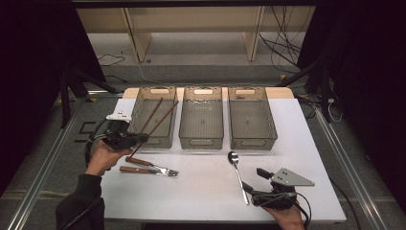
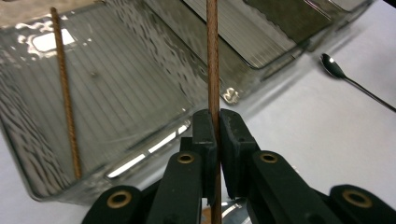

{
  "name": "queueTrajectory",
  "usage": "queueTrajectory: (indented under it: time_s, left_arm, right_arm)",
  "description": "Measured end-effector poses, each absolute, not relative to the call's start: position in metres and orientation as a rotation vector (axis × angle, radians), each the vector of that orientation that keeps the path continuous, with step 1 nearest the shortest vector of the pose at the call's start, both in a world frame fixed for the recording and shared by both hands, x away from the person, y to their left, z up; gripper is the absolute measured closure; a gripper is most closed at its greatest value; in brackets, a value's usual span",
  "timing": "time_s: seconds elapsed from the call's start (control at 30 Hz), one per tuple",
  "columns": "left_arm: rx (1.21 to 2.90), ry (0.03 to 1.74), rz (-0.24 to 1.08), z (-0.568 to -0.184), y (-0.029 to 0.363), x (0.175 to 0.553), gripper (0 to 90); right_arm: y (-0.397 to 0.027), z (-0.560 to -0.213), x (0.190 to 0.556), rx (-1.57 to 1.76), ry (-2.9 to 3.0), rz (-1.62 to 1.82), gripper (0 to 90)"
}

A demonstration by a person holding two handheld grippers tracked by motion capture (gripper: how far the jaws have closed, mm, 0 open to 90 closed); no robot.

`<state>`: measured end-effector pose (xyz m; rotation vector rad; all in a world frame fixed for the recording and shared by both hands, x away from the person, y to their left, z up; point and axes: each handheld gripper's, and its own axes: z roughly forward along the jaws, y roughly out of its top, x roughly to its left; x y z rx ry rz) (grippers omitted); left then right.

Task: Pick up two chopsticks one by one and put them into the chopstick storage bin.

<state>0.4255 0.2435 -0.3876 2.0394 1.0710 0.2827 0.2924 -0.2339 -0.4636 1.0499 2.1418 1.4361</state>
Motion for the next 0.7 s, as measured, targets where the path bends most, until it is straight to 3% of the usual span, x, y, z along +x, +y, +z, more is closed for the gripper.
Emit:
queueTrajectory:
  time_s: [0.7]
  left_arm:
    - [2.072, 1.154, 0.328, -0.380, 0.249, 0.488, 84.7]
  right_arm:
    - [-0.234, -0.464, 0.293, 1.055, 2.140, 1.441, 26.2]
